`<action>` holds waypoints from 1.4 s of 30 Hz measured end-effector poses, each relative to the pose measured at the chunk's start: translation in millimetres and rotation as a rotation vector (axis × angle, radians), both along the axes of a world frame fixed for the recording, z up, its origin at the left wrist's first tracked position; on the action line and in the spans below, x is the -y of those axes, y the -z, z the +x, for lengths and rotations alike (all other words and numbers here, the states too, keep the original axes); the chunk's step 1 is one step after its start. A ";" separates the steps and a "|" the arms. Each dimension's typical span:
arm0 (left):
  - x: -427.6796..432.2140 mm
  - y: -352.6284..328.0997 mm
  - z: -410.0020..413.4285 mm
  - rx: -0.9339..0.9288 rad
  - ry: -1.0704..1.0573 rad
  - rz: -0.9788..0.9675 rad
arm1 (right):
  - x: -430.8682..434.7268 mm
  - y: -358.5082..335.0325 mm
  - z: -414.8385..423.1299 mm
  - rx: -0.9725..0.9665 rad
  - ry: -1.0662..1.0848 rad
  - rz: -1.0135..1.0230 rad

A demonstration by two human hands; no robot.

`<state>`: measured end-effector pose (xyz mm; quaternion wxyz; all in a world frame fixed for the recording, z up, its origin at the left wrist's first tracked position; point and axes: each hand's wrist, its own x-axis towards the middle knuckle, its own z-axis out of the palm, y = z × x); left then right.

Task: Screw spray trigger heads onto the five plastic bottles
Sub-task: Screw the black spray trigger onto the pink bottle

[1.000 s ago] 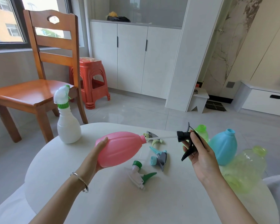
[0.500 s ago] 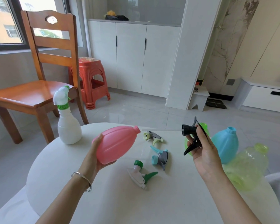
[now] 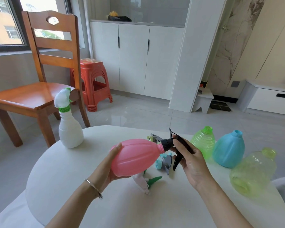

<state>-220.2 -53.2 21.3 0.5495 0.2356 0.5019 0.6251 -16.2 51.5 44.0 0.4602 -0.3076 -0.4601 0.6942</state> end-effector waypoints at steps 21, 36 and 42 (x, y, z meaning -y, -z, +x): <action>5.0 8.1 -0.2 -0.071 0.247 -0.151 | 1.6 4.5 -13.0 0.014 -0.109 0.207; 7.2 -0.1 -5.9 -0.255 0.231 0.166 | 0.1 12.2 -18.7 -0.018 0.029 0.134; 12.4 -0.9 -7.3 -0.158 0.364 0.007 | 3.4 15.7 -22.6 0.005 0.009 0.109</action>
